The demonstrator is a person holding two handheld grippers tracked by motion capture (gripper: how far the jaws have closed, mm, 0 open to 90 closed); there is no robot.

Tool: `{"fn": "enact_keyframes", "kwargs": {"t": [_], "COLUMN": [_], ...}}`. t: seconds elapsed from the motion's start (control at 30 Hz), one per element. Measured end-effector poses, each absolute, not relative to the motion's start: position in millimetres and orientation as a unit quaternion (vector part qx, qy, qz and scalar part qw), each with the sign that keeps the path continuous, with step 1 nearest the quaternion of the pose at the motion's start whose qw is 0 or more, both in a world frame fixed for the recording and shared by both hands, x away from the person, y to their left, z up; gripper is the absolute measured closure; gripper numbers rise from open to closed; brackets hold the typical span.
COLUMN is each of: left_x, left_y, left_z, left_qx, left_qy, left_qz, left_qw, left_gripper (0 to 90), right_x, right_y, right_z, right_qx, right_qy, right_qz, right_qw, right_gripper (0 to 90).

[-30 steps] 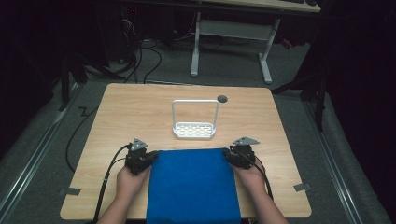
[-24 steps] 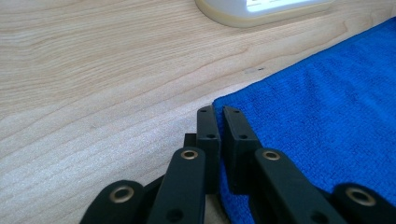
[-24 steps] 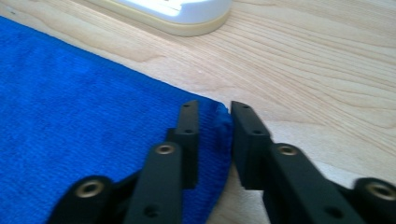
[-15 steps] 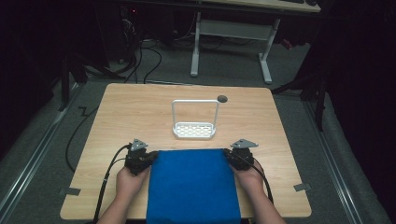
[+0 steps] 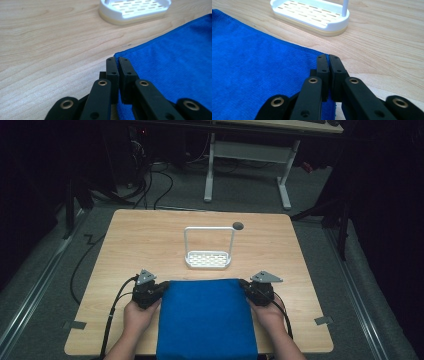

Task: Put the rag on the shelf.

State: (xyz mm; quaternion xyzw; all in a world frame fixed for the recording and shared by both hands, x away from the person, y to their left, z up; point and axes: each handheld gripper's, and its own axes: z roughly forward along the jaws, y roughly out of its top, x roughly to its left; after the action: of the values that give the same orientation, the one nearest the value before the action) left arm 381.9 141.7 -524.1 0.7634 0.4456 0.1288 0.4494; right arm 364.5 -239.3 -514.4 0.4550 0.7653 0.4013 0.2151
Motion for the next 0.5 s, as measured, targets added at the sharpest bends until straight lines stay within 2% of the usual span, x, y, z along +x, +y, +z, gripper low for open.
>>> {"fn": "enact_keyframes", "kwargs": {"t": [0.27,0.5], "left_x": [373.3,363.4], "left_y": [142.7,143.0], "left_z": [-511.8,-496.1], "left_qx": [0.753,0.746], "left_qy": [0.444,0.422], "left_qz": [0.139,0.157], "left_qw": [0.466,0.491], "left_gripper": [87.5,87.7], "right_x": [357.9,346.4], "right_y": [-240.9,-241.5], "right_z": [-506.5,-492.7], "right_qx": [0.451,0.429], "right_qy": [0.758,0.749], "right_qz": [0.418,0.438], "right_qw": [0.218,0.251], "right_gripper": [88.4,88.4]}}
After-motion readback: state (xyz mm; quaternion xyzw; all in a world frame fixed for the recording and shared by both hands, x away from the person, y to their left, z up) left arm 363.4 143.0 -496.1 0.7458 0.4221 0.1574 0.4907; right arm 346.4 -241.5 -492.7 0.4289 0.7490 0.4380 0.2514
